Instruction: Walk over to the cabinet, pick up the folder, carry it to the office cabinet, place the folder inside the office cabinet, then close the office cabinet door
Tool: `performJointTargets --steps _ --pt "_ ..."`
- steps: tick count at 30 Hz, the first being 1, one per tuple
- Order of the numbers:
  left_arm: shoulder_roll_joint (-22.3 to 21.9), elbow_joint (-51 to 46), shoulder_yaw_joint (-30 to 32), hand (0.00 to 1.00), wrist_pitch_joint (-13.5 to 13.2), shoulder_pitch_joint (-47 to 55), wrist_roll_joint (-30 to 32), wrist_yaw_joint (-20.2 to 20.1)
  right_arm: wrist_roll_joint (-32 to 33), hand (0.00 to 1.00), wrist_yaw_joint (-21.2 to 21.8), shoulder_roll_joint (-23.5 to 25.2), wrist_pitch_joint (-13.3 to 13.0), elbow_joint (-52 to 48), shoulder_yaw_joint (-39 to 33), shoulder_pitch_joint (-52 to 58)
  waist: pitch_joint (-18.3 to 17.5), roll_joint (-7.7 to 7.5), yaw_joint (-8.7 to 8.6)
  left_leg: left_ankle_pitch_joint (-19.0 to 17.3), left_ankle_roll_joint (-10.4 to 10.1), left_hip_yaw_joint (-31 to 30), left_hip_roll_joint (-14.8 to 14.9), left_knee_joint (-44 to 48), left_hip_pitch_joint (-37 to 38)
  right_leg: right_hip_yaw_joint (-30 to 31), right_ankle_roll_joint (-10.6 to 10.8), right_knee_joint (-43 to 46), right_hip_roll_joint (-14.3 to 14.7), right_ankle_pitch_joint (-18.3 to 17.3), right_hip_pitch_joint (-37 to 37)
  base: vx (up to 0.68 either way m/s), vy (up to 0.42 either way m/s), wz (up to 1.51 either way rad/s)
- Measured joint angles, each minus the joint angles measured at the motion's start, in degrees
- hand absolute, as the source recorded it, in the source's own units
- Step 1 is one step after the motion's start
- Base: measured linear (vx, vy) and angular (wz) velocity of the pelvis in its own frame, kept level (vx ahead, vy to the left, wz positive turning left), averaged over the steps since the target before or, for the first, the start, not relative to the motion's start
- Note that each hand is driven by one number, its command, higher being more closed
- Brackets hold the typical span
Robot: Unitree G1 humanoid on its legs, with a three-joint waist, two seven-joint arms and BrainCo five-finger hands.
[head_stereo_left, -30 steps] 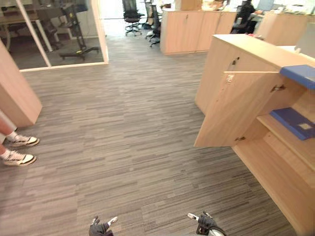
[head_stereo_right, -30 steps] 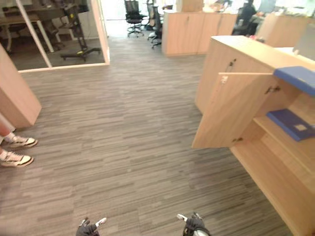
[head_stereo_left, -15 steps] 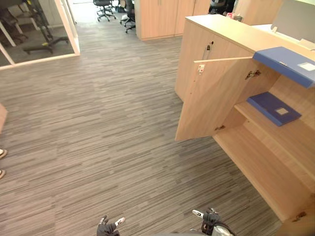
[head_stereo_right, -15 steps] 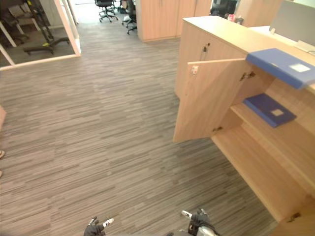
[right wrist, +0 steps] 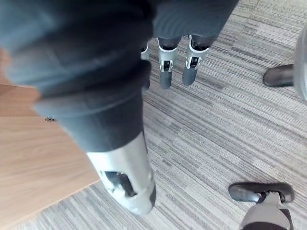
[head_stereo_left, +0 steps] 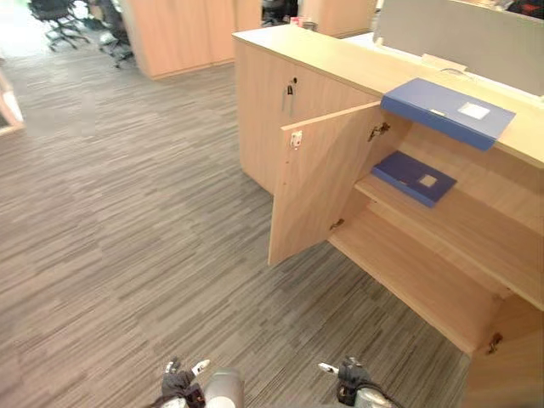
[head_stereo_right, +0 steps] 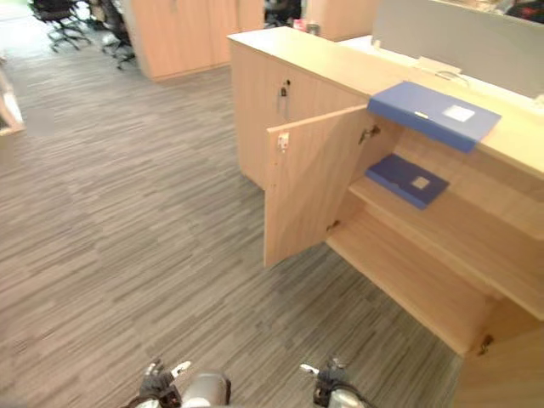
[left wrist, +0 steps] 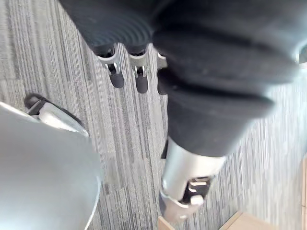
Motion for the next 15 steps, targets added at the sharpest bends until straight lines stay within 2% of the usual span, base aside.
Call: performJointTargets --steps 1,2,6,7,8,10,12,14,15 --pt "0.1 0.1 -0.1 0.0 0.0 -0.1 0.0 0.0 0.0 0.0 0.1 -0.1 0.0 0.2 0.7 -0.5 0.1 -0.41 0.07 -0.5 -0.6 -2.8 -1.2 1.3 -0.1 0.1 -0.4 0.4 -0.3 0.4 -0.3 0.31 0.338 -0.35" --pt "0.3 0.5 0.4 0.0 0.3 -0.1 -0.6 0.0 0.1 0.0 0.1 -0.1 0.0 0.1 1.2 -0.8 0.2 -0.26 0.26 -1.8 -0.2 -3.5 -2.1 2.7 0.3 0.9 0.4 0.2 -1.4 1.5 0.1 0.24 0.271 -0.4" --pt "0.4 1.7 0.5 0.0 0.5 -0.2 -1.0 0.5 0.2 0.0 0.3 0.0 -0.4 -1.1 1.6 -2.1 -0.8 -0.52 1.07 -2.5 1.0 3.8 -2.1 0.2 3.9 6.7 1.5 -0.2 -4.7 6.3 -2.1 0.15 0.277 -0.91" --pt "0.4 1.9 0.2 0.0 0.7 -0.1 -0.7 0.5 0.2 0.0 0.3 0.0 -0.5 -1.1 1.6 -1.8 -1.1 -0.43 1.02 -2.7 1.9 5.8 -2.1 -1.3 5.3 7.7 2.8 0.0 -5.7 7.2 -3.1 0.04 0.207 -0.98" --pt "0.3 2.2 0.2 0.0 0.7 -0.1 -0.4 0.5 0.1 0.0 0.3 -0.1 -0.4 -1.1 1.6 -1.4 -1.5 -0.02 1.06 -2.8 2.5 6.6 -2.0 -2.2 5.6 8.1 2.9 0.1 -5.9 7.5 -4.1 0.02 0.165 -1.03" --pt "0.5 2.5 -0.7 0.0 1.1 -0.3 0.8 0.6 -0.1 0.0 0.3 -0.2 -0.3 -1.1 1.6 0.0 -2.1 -0.19 0.91 -2.9 3.5 9.0 -2.1 -5.0 7.3 8.2 3.9 1.6 -6.9 8.3 -6.6 -0.01 0.138 -0.96" --pt "0.3 2.3 -2.0 0.0 1.3 -0.3 1.1 0.6 -0.3 0.0 0.4 -0.5 0.2 -1.2 1.3 1.9 -1.9 0.79 0.6 -2.8 4.8 11.8 -2.0 -8.6 10.3 7.8 3.8 9.4 -8.1 8.4 -11.6 -0.07 0.086 -0.92" --pt "0.2 2.2 -3.4 0.0 1.4 0.0 1.3 0.7 -0.3 0.0 0.4 -1.1 0.2 -3.5 1.0 2.8 -1.8 1.71 -0.73 -2.9 5.4 15.5 -2.2 -11.0 13.8 1.4 2.7 17.7 -10.9 8.7 -15.7 -0.12 0.058 -0.79" --pt "0.2 2.2 -3.5 0.0 1.3 0.1 1.3 0.7 -0.3 0.0 0.4 -1.1 0.2 -3.6 1.0 2.8 -1.9 1.72 -0.84 -2.8 5.6 16.5 -2.2 -11.8 14.6 -0.6 2.3 18.6 -11.6 8.9 -15.9 -0.12 0.058 -0.82"
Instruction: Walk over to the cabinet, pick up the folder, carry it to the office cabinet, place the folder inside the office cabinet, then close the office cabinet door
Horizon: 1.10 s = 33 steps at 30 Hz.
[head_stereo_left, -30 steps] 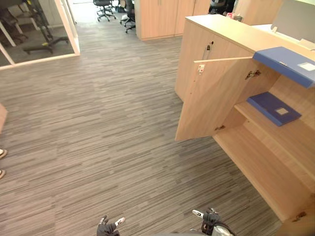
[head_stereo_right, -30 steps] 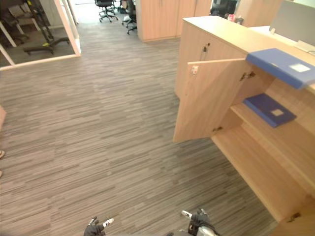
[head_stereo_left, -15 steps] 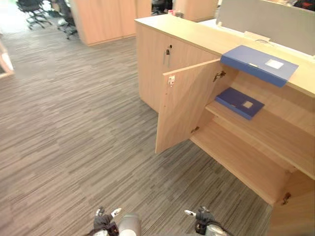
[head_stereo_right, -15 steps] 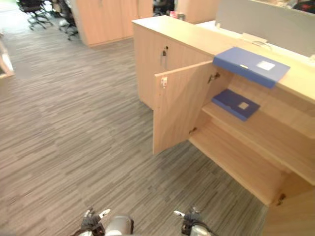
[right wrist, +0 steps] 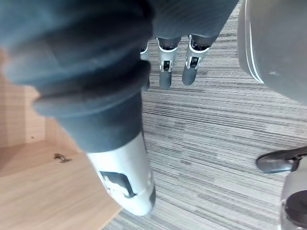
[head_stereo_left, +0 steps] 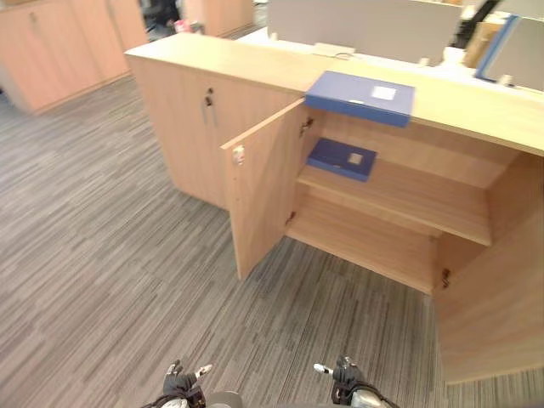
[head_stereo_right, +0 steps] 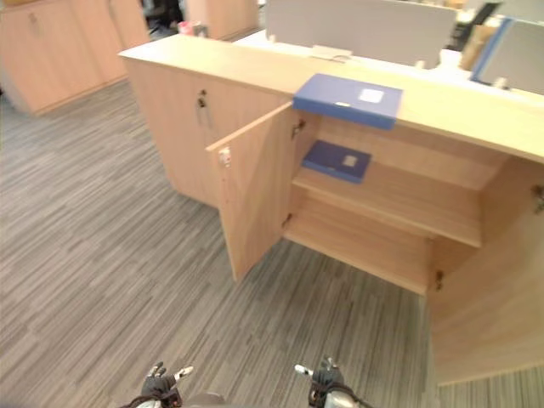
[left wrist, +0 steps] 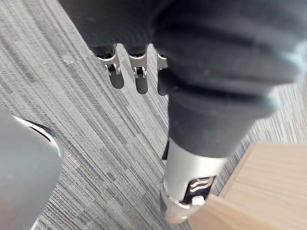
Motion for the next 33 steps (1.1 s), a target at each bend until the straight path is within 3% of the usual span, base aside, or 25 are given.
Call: performJointTargets --steps 2,5,7,8,9,10,12,16,18,20,21,23,26,28,29,30,32,33 --pt "-0.1 0.0 0.0 0.0 0.0 0.7 0.0 0.0 0.0 0.0 0.0 0.0 -0.3 0.0 0.1 0.0 -0.5 0.15 -1.15 0.3 0.1 3.4 0.6 -3.1 3.3 -6.3 -0.7 0.1 -1.2 0.3 0.0 -0.07 0.024 -0.85" --pt "-0.1 0.1 -0.1 0.0 0.0 0.9 0.0 0.0 0.0 0.0 0.0 0.0 -0.3 0.2 0.0 -0.5 -0.5 0.36 -1.82 0.2 -0.1 5.1 2.4 -4.4 4.1 -10.7 -0.2 -2.5 0.7 -1.0 -0.5 0.05 -0.076 -0.63" --pt "0.1 0.5 -0.1 0.0 0.0 0.6 0.0 0.0 0.0 0.0 0.0 0.0 -0.1 0.5 -1.0 -1.7 -0.2 0.69 -2.88 -0.5 -1.2 5.0 6.3 -4.8 4.6 -13.1 -0.2 -2.3 6.5 -4.6 -2.6 0.13 -0.247 -0.22" --pt "0.2 0.5 -0.1 0.0 -0.1 0.5 0.0 0.0 0.0 0.0 0.0 0.3 -0.1 0.5 -1.6 -2.0 -0.1 0.51 -2.94 -0.7 -2.1 5.1 7.1 -4.9 5.3 -14.0 -0.5 -2.7 8.0 -4.4 -3.6 0.13 -0.316 -0.03" --pt "0.5 0.5 -0.2 0.0 -0.1 0.5 0.0 -0.1 0.0 0.0 -0.1 0.6 -0.1 0.7 -1.8 -1.9 0.1 -0.2 -2.94 -1.0 -3.1 5.1 7.1 -5.0 6.4 -15.1 -1.8 -4.8 8.5 -3.2 -3.8 0.15 -0.277 0.01" --pt "0.3 1.7 -0.2 0.0 0.0 0.3 0.0 -0.1 0.0 0.0 -0.1 0.3 -0.1 0.9 -1.9 -1.9 0.3 -0.33 -2.8 -1.0 -4.5 4.2 7.1 -5.4 7.9 -16.3 -3.4 -4.8 9.0 -4.2 -2.9 0.16 -0.215 0.01" --pt "-1.2 2.0 0.2 0.0 -0.1 0.4 -0.8 -0.1 0.1 0.0 -0.1 -0.4 0.0 1.3 -2.3 -1.9 -0.7 1.52 -2.71 -0.2 -4.1 -1.6 7.5 -8.7 9.2 -16.3 -3.8 -5.7 11.0 -6.1 -2.4 0.24 -0.227 -0.09" --pt "-1.5 1.9 1.0 0.0 -0.1 0.2 -3.4 0.0 0.3 0.0 -0.1 0.0 -0.1 1.5 -4.3 -2.2 -0.9 2.13 -2.87 0.4 -4.9 -2.4 10.6 -8.2 9.5 -16.4 -4.7 -8.5 15.2 -7.7 -0.6 0.25 -0.215 -0.14" --pt "-1.4 0.9 2.8 0.0 -0.1 -0.1 -3.0 0.0 0.4 0.0 -0.3 0.1 -0.2 1.9 -3.8 -2.3 -0.1 1.61 -2.97 0.2 -5.2 -4.2 12.3 4.5 5.7 -15.9 -4.8 -11.7 17.2 -7.8 3.1 0.37 -0.207 -0.2" --pt "-2.2 -0.8 4.3 0.0 -0.1 0.0 -2.4 0.0 0.6 0.0 -0.5 -0.2 -0.2 1.9 -3.2 -2.6 1.4 2.3 -2.44 5.2 -5.7 -8.4 14.9 29.7 -3.1 -13.7 -5.3 -14.8 19.9 -8.1 8.9 0.29 -0.057 -0.51" --pt "-2.1 -1.0 4.4 0.0 -0.1 0.1 -2.2 0.0 0.7 0.0 -0.8 -0.2 -0.2 1.9 -2.5 -2.6 1.5 2.58 -1.89 4.9 -5.5 -8.8 15.4 34.8 -4.8 -12.7 -5.5 -15.3 20.4 -8.3 10.1 0.24 0.044 -0.85" --pt "-2.1 -2.4 4.1 0.0 0.0 0.9 -0.6 0.1 0.8 0.0 -1.1 -0.1 0.0 2.9 -1.1 -2.6 1.7 2.36 -0.71 2.4 -4.5 -9.3 14.1 43.2 -11.2 -8.0 -5.5 -17.3 20.4 -9.1 12.8 0.26 0.115 -0.97" --pt "-2.0 -3.9 3.9 0.0 -0.2 1.0 0.0 0.1 0.8 0.0 -1.7 0.1 0.1 3.8 -1.8 -2.8 2.1 1.97 0.74 -1.0 -3.9 -10.3 11.3 38.7 -16.9 -3.9 -3.7 -18.2 18.6 -9.1 14.6 0.36 0.291 -0.87" --pt "-2.2 -5.0 3.6 0.0 -0.2 0.9 0.0 0.2 0.7 0.0 -2.2 0.1 0.1 4.1 -2.2 -3.1 3.3 1.58 1.42 -1.8 -3.8 -11.2 8.7 26.4 -18.5 -1.4 -1.4 -17.9 15.8 -10.1 16.6 0.33 0.378 -0.74" --pt "-2.6 -4.9 3.2 0.0 -0.2 1.1 -0.3 -0.1 0.7 0.0 -2.3 -0.2 0.0 4.3 -2.5 -3.3 3.2 2.78 1.81 1.5 -4.4 -12.0 8.0 16.6 -17.3 0.4 1.5 -17.2 14.9 -11.8 16.8 0.31 0.41 -0.56" --pt "-1.1 -4.5 3.4 0.0 -0.2 0.7 -0.5 0.1 0.8 0.0 -2.3 1.1 0.2 5.0 -1.9 -3.4 3.2 -0.04 1.9 1.0 -3.6 -9.5 6.0 14.9 -15.3 1.5 1.4 -16.9 12.4 -11.7 16.7 0.32 0.381 -0.4" --pt "-1.1 -4.2 3.6 0.0 -0.2 0.6 -0.7 0.1 0.8 0.0 -2.0 1.0 0.2 4.9 -2.3 -3.7 3.0 -0.3 1.98 1.0 -3.4 -8.9 5.1 12.8 -14.4 1.7 0.0 -17.0 13.2 -10.9 16.1 0.34 0.279 -0.04" --pt "-1.1 -3.9 4.5 0.0 -0.2 0.6 -1.2 0.2 2.0 0.0 -2.0 1.1 0.0 5.0 -2.7 -3.7 2.9 -0.65 1.95 1.0 -2.6 -8.0 3.6 11.4 -12.8 1.9 -1.7 -18.2 13.8 -8.7 15.9 0.27 0.17 -0.04"
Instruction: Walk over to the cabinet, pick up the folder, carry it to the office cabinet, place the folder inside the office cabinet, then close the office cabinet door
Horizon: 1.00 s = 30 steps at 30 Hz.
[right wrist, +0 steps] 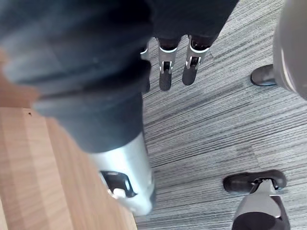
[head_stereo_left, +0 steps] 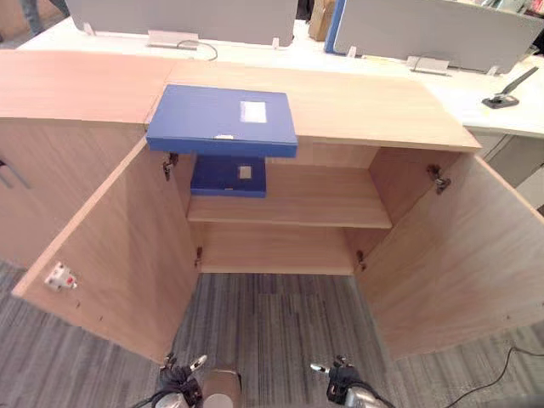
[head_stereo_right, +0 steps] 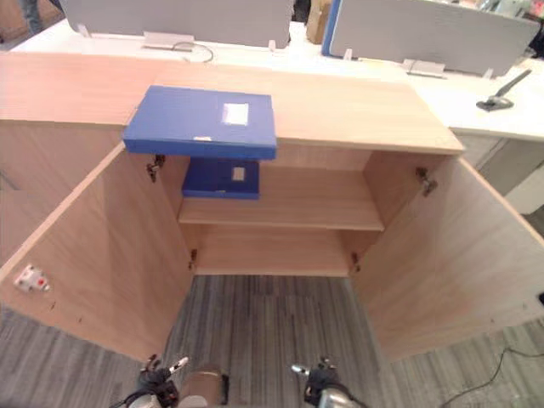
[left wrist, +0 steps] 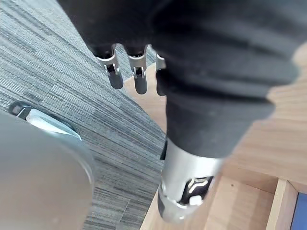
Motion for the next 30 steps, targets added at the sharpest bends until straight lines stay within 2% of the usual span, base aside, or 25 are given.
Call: performJointTargets --steps 1,4,6,7,8,9,11,13,15,16,17,18,19,20,21,23,26,30 --pt "0.0 0.1 0.4 0.0 0.0 0.0 -0.1 0.1 1.0 0.0 0.1 0.0 0.0 0.1 -0.2 -0.1 -0.1 -0.13 0.09 -0.2 0.7 0.9 -0.6 -0.5 0.9 -0.8 -0.1 -0.2 -0.1 0.8 0.1 0.23 0.154 -0.18" --pt "-0.3 2.2 2.1 0.0 0.1 0.4 0.1 0.6 3.4 0.0 0.0 0.0 -0.1 0.3 -0.4 -0.5 -2.5 0.23 0.23 -0.4 2.1 3.5 -3.0 -2.6 4.0 1.0 1.6 -0.5 -3.8 2.7 0.1 0.23 0.17 -0.56" --pt "-0.9 2.2 2.2 0.0 0.1 0.7 0.0 0.9 4.0 0.0 0.0 0.0 -0.1 0.2 -0.4 -0.2 -3.2 0.26 0.69 -0.5 3.2 4.7 -3.9 -5.8 6.8 1.2 2.0 1.3 -5.5 3.1 -0.7 0.16 0.142 -0.58" --pt "-1.2 2.1 2.2 0.0 0.1 0.8 0.0 1.0 4.0 0.0 0.0 0.0 -0.1 0.2 -0.6 0.0 -3.6 0.64 0.7 -0.7 3.4 4.9 -4.2 -7.5 8.3 1.9 2.1 5.2 -6.2 3.1 -2.9 0.17 0.184 -0.73" --pt "-1.8 2.1 2.1 0.0 0.1 1.1 0.0 1.0 3.8 0.0 0.0 -0.4 0.0 0.1 -0.8 0.2 -4.0 1.42 0.86 -0.4 4.0 5.0 -4.7 -9.9 10.3 3.6 2.1 14.0 -7.0 3.1 -7.3 0.12 0.149 -0.62" --pt "-2.0 2.1 1.9 0.0 0.1 1.1 0.0 1.0 3.6 0.0 0.0 -0.6 0.1 -0.1 -0.9 0.3 -3.9 1.44 0.72 -0.1 4.3 5.3 -5.2 -11.1 11.6 4.6 2.1 19.5 -7.7 3.1 -9.9 0.12 0.16 -0.51" --pt "-1.3 2.1 0.9 0.0 0.1 1.2 0.0 1.1 2.7 0.0 -0.1 -0.6 0.1 -1.7 -1.1 1.3 -3.3 0.92 -0.06 -0.5 6.0 6.3 -7.7 -13.3 16.0 6.9 -0.7 39.8 -11.6 4.9 -18.5 0.06 0.065 -0.15" --pt "-1.4 2.1 0.9 0.0 0.1 1.3 0.2 1.1 2.7 0.0 -0.1 -0.6 0.0 -2.6 -1.1 1.7 -3.4 0.88 -1.04 -1.2 6.7 5.7 -8.5 -13.8 18.2 5.0 -0.9 44.8 -13.7 4.2 -20.5 0.04 -0.003 0.2" --pt "-1.4 2.1 0.8 0.0 0.0 1.5 0.2 1.1 2.7 0.0 -0.1 -0.4 -0.3 -2.5 -0.9 1.5 -3.4 0.99 -1.83 -1.8 6.4 4.1 -8.1 -14.2 19.4 -1.0 -0.2 39.8 -14.6 3.0 -21.9 0.05 -0.074 0.32" --pt "-1.4 2.1 0.8 0.0 0.0 1.6 0.2 1.1 2.7 0.0 -0.1 -0.5 -0.4 -2.4 -0.9 1.4 -3.4 1.01 -1.88 -1.8 6.2 3.8 -7.8 -14.5 19.8 -2.8 0.0 37.0 -14.5 2.3 -21.9 0.08 -0.142 0.2" --pt "-1.4 2.2 0.5 0.0 0.0 1.8 0.2 1.2 2.6 0.0 -0.1 -0.5 -0.4 -2.2 -1.0 1.3 -3.3 1.23 -1.94 -2.3 6.0 3.1 -6.7 -15.0 20.4 -5.4 0.7 30.7 -13.0 0.9 -21.3 0.07 -0.146 0.11" --pt "-1.5 2.2 0.2 0.0 0.0 1.8 0.3 1.3 2.6 0.0 -0.1 -0.5 -0.4 -2.0 -1.0 1.2 -3.3 1.34 -1.99 -2.8 5.2 2.6 -5.6 -14.9 20.4 -5.9 0.7 25.3 -11.0 0.9 -21.3 0.09 -0.208 0.2" --pt "-1.2 2.1 0.1 0.0 -0.1 1.7 0.8 1.5 2.6 0.0 -0.1 -0.4 -0.4 -2.0 -0.5 1.2 -3.1 1.0 -2.39 -3.4 3.8 1.0 -4.8 -14.7 20.4 -5.6 0.8 16.9 -8.5 2.7 -20.3 0.06 -0.176 0.34" --pt "-1.1 2.6 0.1 0.0 -0.1 1.5 0.8 1.5 2.7 0.0 -0.1 -0.4 -0.5 -2.0 0.1 1.2 -2.9 1.31 -2.96 -3.6 3.1 -0.2 -4.0 -14.4 20.4 -6.0 1.7 16.2 -7.4 4.1 -19.0 0.15 -0.265 0.56" --pt "-1.6 3.5 -0.2 0.0 -0.1 1.4 0.7 1.5 2.6 0.0 -0.3 -1.1 -0.5 -1.5 1.0 1.1 -3.3 1.64 -3.42 -3.3 2.1 -2.6 -2.8 -15.6 20.9 -8.4 0.9 14.3 -5.8 3.8 -17.6 0.2 -0.27 0.56" --pt "-1.9 3.4 -0.1 0.0 -0.1 1.5 0.7 1.5 2.4 0.0 -0.6 -1.8 -0.4 -0.6 3.5 0.7 -3.4 1.91 -3.29 -2.1 0.3 -3.6 -1.2 -18.0 21.8 -10.0 0.1 14.2 -4.5 2.3 -17.4 0.21 -0.256 0.35" --pt "-2.0 4.2 1.4 0.0 0.0 1.7 0.3 1.4 1.2 0.0 -0.5 -2.3 -0.3 0.4 5.7 0.1 -3.5 2.25 -3.27 -1.9 -0.1 -6.1 1.0 -19.2 22.3 -11.9 -0.8 13.8 -2.2 0.1 -16.1 0.18 -0.193 0.18" --pt "-2.1 4.3 3.4 0.0 0.1 1.5 -1.8 -0.3 0.6 0.0 -0.4 -1.9 -0.4 0.4 4.8 0.2 -2.8 2.52 -3.31 -2.7 -1.3 -6.9 3.5 -10.3 18.9 -14.5 -1.3 8.9 0.7 -0.2 -11.6 0.2 -0.135 0.2"
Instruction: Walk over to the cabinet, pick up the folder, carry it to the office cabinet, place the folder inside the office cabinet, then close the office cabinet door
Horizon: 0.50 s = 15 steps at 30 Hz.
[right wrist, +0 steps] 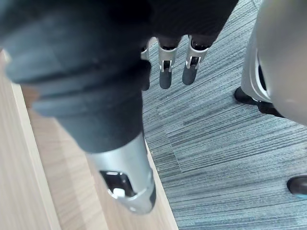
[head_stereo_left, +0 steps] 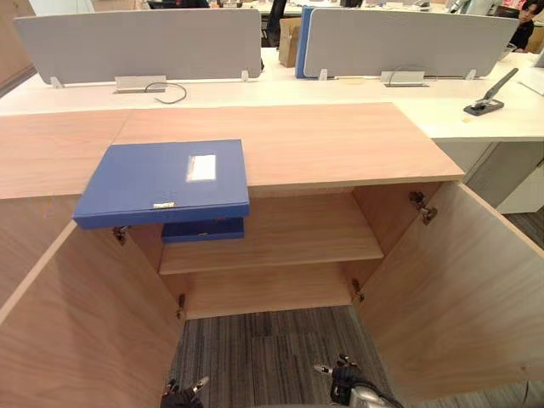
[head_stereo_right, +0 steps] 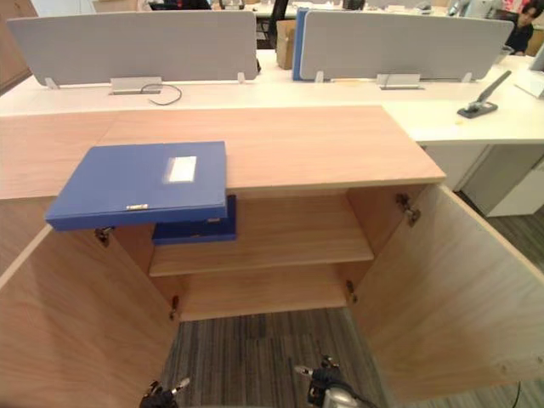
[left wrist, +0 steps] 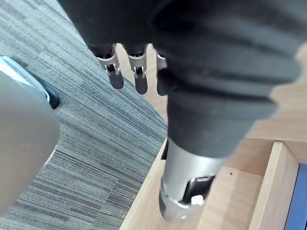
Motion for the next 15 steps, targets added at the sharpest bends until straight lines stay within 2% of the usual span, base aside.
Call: performJointTargets --steps 2,4,6,7,8,9,10,11,13,15 --pt "0.1 -0.1 0.1 0.0 0.1 -0.2 -2.1 -0.7 0.0 0.0 0.5 0.2 0.0 -0.2 -2.2 -0.1 0.5 0.2 -0.01 0.0 -0.9 1.0 0.9 9.7 -4.0 -1.1 0.0 -2.3 0.9 0.0 2.5 0.19 -0.075 0.2" --pt "0.5 -0.4 0.2 0.0 0.3 -0.2 -4.2 -1.5 0.0 0.0 0.7 0.4 0.0 -0.2 -2.7 -0.1 1.3 -0.06 0.09 2.6 -3.5 3.7 2.3 19.7 -7.9 -2.0 -0.1 -4.9 1.4 0.2 6.3 0.19 -0.022 0.15" --pt "1.2 -0.5 -1.0 0.0 0.4 0.0 -5.9 -2.1 0.0 0.0 0.7 0.5 0.3 -0.1 -4.7 -0.4 2.0 -0.27 0.6 -0.6 -2.8 9.5 4.5 25.2 -10.8 -2.2 -0.1 -7.1 0.9 0.2 9.6 0.21 0.05 0.1" --pt "1.7 -0.9 -2.1 0.0 0.4 0.0 -6.5 -2.1 0.0 0.0 0.8 0.6 0.4 0.5 -6.5 -0.9 2.3 -0.71 0.76 -3.1 -2.0 11.4 3.5 24.1 -13.1 -2.1 0.0 -7.2 -0.7 0.3 10.3 0.17 0.159 0.07" --pt "2.4 -1.3 -3.9 0.0 0.3 -0.1 -6.9 -2.1 0.0 0.0 0.8 0.3 0.4 1.9 -7.8 -1.8 2.8 -1.24 0.78 -3.8 -1.0 12.1 1.2 18.5 -15.0 -2.0 0.2 -6.4 -2.8 0.4 10.2 0.17 0.192 0.06" --pt "2.6 -1.6 -4.9 0.0 0.3 -0.1 -7.0 -2.1 0.0 0.0 0.8 0.1 0.5 2.2 -8.5 -1.9 2.9 -1.24 0.79 -2.1 -0.9 12.1 0.1 12.9 -15.4 -2.0 0.4 -5.9 -3.6 0.4 10.2 0.22 0.322 0.08" --pt "2.3 -1.8 -6.4 0.0 0.2 0.2 -7.4 -2.1 0.0 0.0 0.8 -0.7 0.5 2.2 -8.6 -1.9 3.3 -0.23 0.97 6.9 1.2 11.7 -0.8 4.4 -15.5 -1.8 1.9 -4.9 -3.6 0.2 10.4 0.19 0.27 0.03" --pt "3.0 -2.1 -6.7 0.0 0.1 -0.1 -8.3 -2.1 0.0 0.0 0.8 -0.3 0.5 2.2 -8.5 -1.9 3.6 -0.82 1.36 6.3 1.3 12.1 -1.7 4.4 -14.7 -0.9 2.5 -5.3 -4.4 0.0 10.7 0.25 0.29 0.1" --pt "4.4 -2.4 -8.4 0.0 -0.1 -0.2 -10.9 -2.4 0.0 0.0 1.2 0.8 0.4 2.2 -8.4 -1.9 4.1 -2.33 1.47 7.0 2.5 11.6 -4.1 1.0 -13.4 3.1 2.4 -11.0 -2.7 0.0 10.6 0.17 0.105 0.23" --pt "4.5 -2.4 -8.8 0.0 0.1 0.0 -12.4 -2.6 0.0 0.0 1.2 0.8 0.4 1.9 -8.4 -1.3 4.2 -2.57 1.33 7.4 3.1 11.0 -6.2 -0.7 -11.6 2.9 1.8 -12.7 -1.9 2.0 10.8 0.05 -0.014 0.36"
